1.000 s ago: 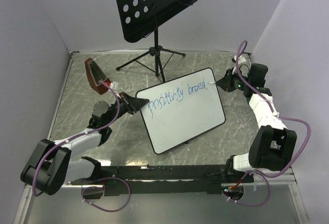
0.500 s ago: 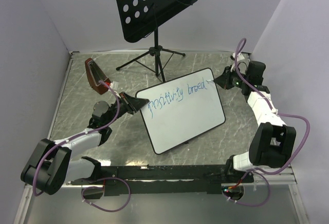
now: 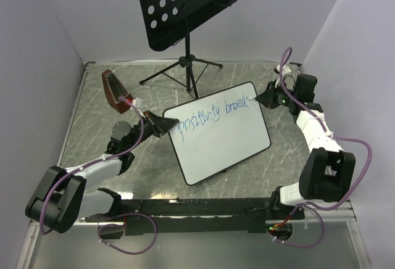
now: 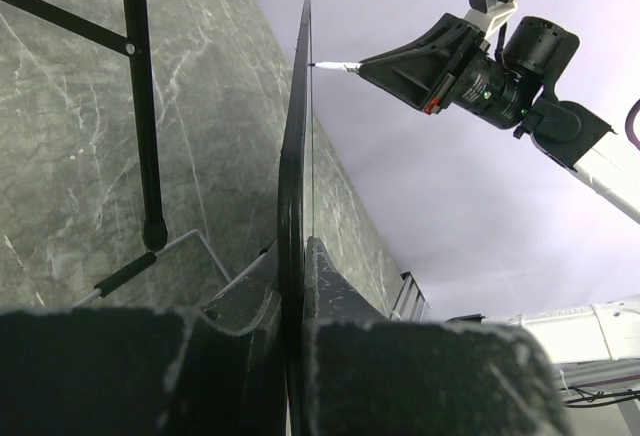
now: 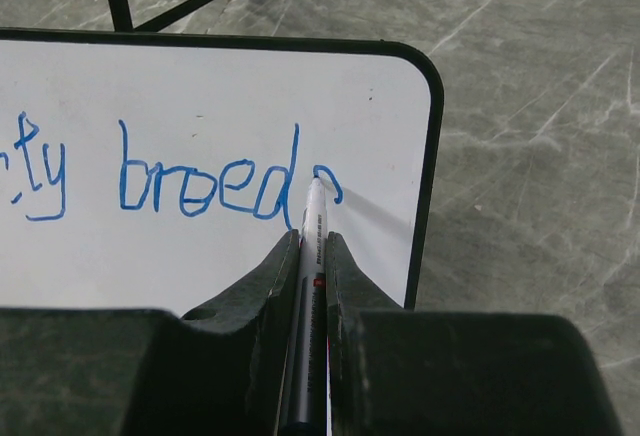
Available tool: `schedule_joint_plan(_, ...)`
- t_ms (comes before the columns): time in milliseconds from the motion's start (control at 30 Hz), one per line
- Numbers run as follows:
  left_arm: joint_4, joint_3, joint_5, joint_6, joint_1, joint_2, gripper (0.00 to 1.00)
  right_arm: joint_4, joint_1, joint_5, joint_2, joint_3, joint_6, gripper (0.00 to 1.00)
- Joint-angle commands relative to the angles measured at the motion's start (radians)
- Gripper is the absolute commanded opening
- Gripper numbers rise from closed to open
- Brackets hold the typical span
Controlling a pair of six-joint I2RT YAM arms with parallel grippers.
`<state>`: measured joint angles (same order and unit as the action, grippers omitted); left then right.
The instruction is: Write a sentence on the whiteboard
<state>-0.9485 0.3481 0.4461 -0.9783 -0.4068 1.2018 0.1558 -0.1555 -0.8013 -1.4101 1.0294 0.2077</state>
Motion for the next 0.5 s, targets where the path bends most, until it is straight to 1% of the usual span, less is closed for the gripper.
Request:
schedule_joint_plan(0, -0.108, 0.029, 0.04, 0.059, -0.007, -0.015, 0.01, 0.039, -0.018, 0.014, 0.036, -0.011, 0.038, 0.0)
schedule_joint_plan(233, -0.107, 0.028, 0.04, 0.059, -0.007, -0.021, 0.01, 0.068, -0.049, 0.019, 0.039, -0.014, 0.053, 0.0)
schedule_joint_plan(467, -0.11, 0.031, 0.042, 0.058, -0.007, -0.015, 0.01, 0.103, -0.047, -0.009, 0.051, -0.032, 0.067, 0.0)
